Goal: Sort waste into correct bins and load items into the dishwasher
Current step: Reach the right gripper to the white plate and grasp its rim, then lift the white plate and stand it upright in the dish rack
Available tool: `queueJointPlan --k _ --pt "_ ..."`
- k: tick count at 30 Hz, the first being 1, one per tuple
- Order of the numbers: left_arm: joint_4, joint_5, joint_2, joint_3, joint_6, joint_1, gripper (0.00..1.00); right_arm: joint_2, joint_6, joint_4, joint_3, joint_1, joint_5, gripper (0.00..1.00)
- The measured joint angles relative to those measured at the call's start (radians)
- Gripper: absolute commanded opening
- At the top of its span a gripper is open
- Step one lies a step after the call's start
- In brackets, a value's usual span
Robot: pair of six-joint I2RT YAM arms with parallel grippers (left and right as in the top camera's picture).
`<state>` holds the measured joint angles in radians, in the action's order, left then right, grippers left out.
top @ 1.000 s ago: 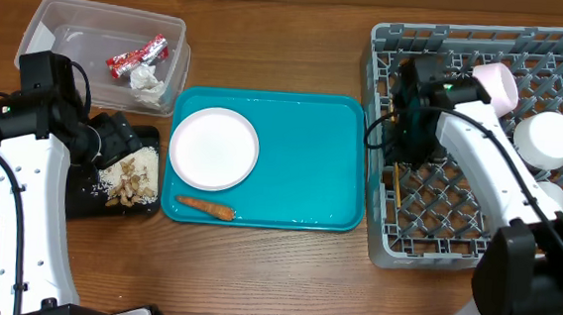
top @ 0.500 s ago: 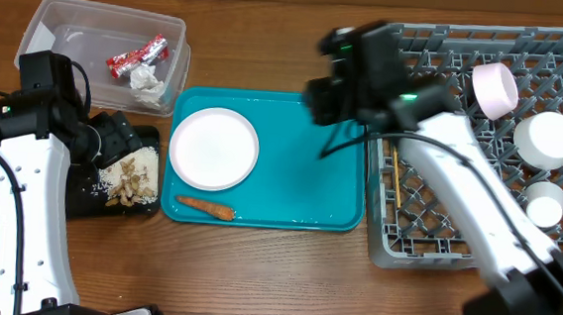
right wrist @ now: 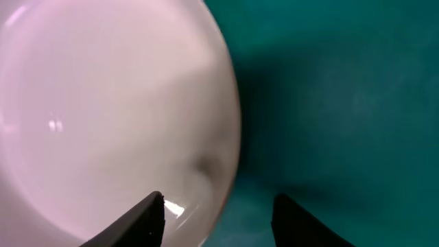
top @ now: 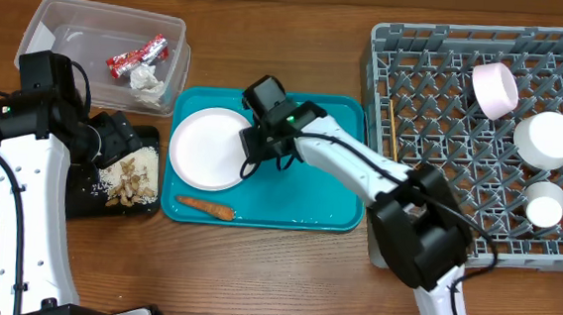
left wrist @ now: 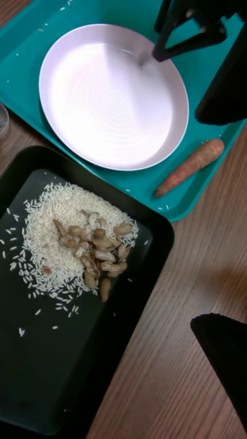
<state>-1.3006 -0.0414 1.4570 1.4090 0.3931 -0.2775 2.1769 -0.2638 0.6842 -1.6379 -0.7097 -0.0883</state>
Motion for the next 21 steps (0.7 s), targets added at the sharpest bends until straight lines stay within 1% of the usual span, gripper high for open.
queueJointPlan --k 1,2,4,10,11,16,21 --pt "0.0 0.0 0.0 0.0 0.0 0.0 0.9 0.01 -0.007 0.0 0.0 0.001 0.006 0.36" --pt "0.0 0.0 0.0 0.0 0.0 0.0 0.9 0.02 -0.019 0.004 0.0 0.002 0.011 0.33" --pt "0.0 0.0 0.0 0.0 0.0 0.0 0.9 0.036 -0.028 0.017 0.0 0.002 0.018 0.22" --pt "0.0 0.0 0.0 0.0 0.0 0.0 0.9 0.039 -0.075 0.103 -0.013 0.004 0.105 0.09" --pt "0.0 0.0 0.0 0.0 0.0 0.0 0.9 0.038 -0.083 0.118 -0.017 0.007 0.12 0.04" --pt "0.0 0.0 0.0 0.0 0.0 0.0 0.9 0.033 -0.106 0.208 -0.033 0.065 0.146 0.04" --pt "0.0 0.0 0.0 0.0 0.0 0.0 0.9 0.019 -0.103 0.305 -0.034 0.175 0.146 0.04"
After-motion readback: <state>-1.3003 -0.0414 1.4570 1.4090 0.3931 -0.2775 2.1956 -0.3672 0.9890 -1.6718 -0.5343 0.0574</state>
